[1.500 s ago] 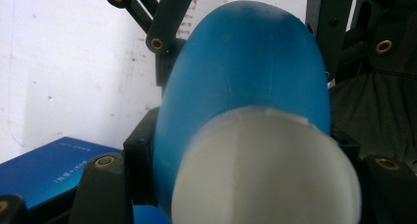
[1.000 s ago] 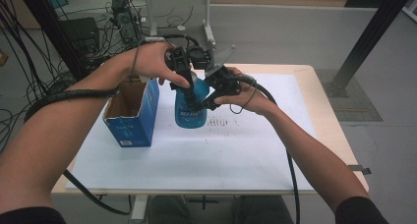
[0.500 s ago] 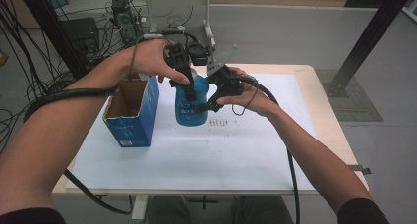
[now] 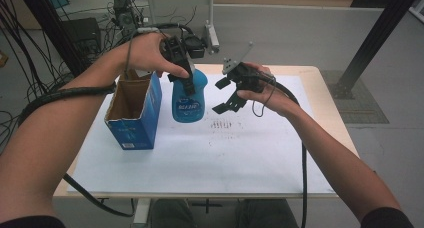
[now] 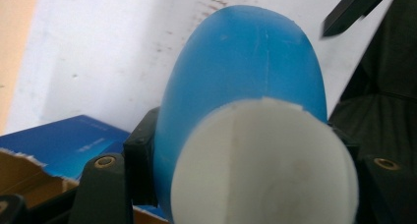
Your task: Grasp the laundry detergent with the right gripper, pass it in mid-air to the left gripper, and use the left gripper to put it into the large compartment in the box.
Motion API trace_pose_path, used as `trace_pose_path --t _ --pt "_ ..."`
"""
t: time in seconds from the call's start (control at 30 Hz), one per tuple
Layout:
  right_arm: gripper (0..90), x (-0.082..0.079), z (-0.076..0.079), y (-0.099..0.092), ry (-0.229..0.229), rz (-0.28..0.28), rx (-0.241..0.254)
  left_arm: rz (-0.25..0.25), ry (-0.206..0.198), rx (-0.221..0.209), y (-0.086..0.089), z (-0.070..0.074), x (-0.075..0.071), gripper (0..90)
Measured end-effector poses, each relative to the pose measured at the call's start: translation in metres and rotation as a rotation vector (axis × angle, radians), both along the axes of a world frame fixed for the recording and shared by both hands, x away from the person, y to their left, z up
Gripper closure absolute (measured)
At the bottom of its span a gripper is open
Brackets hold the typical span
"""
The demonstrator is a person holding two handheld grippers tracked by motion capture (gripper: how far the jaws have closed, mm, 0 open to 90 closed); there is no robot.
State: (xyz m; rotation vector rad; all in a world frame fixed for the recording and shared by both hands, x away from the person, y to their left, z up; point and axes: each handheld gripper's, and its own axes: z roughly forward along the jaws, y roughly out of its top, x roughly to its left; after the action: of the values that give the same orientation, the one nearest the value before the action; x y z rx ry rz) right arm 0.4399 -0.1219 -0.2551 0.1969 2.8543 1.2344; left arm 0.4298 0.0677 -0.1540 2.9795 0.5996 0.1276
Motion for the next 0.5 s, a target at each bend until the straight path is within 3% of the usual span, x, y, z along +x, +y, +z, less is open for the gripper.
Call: trace_pose_path --t 0.37,0.5 --pt "5.3 0.002 0.012 -0.056 0.007 -0.137 -0.089 0.118 0.008 0.002 0.013 0.019 0.01 36.6" --pt "5.3 0.002 0.014 -0.076 0.013 -0.191 -0.114 0.205 0.005 0.01 0.022 0.029 0.015 36.5"
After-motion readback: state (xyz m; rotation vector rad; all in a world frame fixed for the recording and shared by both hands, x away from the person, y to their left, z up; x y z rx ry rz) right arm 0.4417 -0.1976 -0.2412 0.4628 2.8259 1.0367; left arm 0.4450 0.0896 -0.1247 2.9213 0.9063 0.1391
